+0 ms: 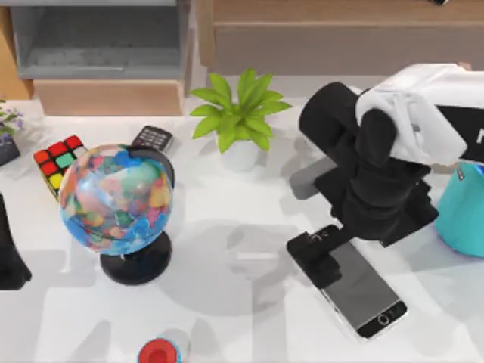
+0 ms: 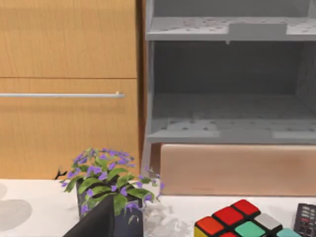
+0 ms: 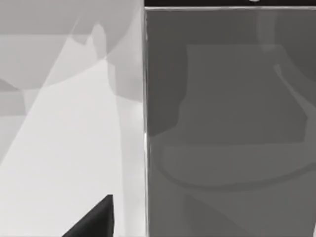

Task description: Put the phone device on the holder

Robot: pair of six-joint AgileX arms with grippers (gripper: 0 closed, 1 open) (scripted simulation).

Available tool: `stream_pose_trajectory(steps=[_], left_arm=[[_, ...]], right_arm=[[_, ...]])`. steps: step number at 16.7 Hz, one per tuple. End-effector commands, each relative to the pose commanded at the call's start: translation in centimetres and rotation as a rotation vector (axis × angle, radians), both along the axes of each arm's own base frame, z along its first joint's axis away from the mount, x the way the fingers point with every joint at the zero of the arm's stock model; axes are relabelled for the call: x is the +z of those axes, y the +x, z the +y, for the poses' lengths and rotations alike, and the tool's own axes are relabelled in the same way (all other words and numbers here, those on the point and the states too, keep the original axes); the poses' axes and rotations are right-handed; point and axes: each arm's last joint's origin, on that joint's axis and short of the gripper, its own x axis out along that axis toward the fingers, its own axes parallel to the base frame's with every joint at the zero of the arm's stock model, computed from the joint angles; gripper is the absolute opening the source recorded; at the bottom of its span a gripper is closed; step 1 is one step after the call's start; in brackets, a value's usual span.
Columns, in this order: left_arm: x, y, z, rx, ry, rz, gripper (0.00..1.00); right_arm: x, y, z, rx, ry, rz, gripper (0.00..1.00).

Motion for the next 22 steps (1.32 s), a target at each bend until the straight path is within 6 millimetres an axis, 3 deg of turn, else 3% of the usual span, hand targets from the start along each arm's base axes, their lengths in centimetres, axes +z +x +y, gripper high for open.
stream_pose_trajectory(steps=[5, 10, 22], left_arm=[[0.0, 0.0, 0.0, 0.0, 0.0, 0.0, 1.0], [0.0, 0.0, 0.0, 0.0, 0.0, 0.0, 1.0], [0.0, 0.0, 0.0, 0.0, 0.0, 0.0, 1.0]], right_arm=[[-5.1, 0.0, 0.0, 0.0, 0.005, -0.006, 1.0], [-5.9, -0.1, 0.0, 0.0, 0.002, -0.002, 1.0], [-5.9, -0.1, 0.0, 0.0, 0.002, -0.002, 0.1]])
